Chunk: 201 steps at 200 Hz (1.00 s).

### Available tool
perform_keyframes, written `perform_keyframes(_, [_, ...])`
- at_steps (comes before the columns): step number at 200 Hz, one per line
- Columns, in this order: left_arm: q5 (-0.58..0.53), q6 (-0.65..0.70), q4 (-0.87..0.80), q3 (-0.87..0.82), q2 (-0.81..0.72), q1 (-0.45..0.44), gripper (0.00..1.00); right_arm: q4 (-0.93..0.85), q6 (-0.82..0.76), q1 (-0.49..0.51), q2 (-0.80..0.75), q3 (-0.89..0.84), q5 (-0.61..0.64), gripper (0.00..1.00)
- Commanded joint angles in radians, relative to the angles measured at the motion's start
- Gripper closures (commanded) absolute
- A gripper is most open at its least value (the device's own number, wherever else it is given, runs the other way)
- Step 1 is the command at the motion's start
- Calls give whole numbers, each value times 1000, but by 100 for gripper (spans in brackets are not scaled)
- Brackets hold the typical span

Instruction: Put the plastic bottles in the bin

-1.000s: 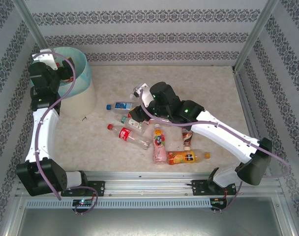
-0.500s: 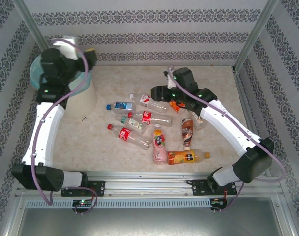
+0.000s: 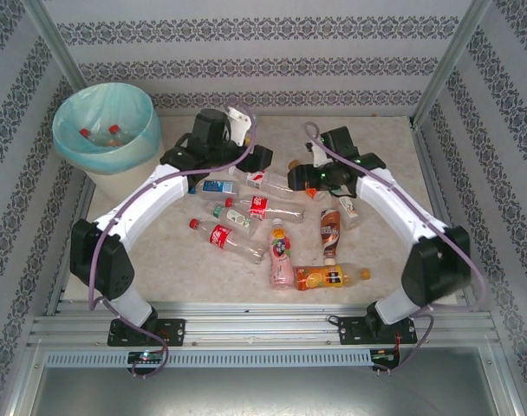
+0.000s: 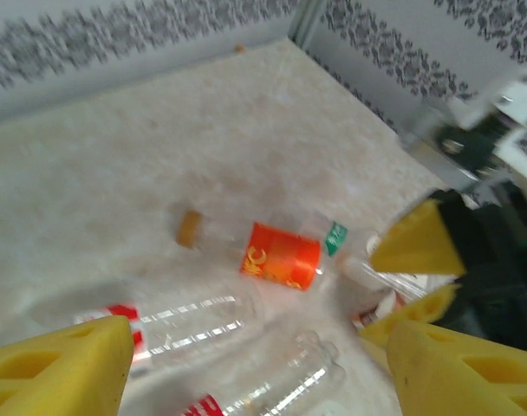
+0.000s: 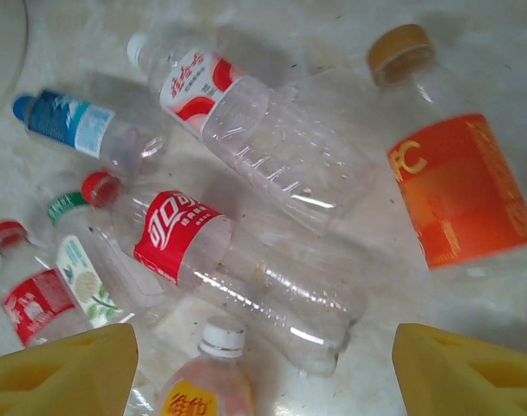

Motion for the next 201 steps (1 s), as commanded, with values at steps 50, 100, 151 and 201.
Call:
perform_keyframes(50, [-268,-1,-60,57,-6,17,20,5,-460,63,314,269,20,21])
perform_keyframes(100, [-412,-65,60,-51,-92,82,19,-51,-613,71,440,365,18,18])
perform_keyframes(151, [-407,-242,194,-227,-170,183,20,-109,-703,75,543,442,-4,19])
perform_keyframes(201, [-360,-240,166,-223,-173,199,22,-202,-760,83,648,558,51,19])
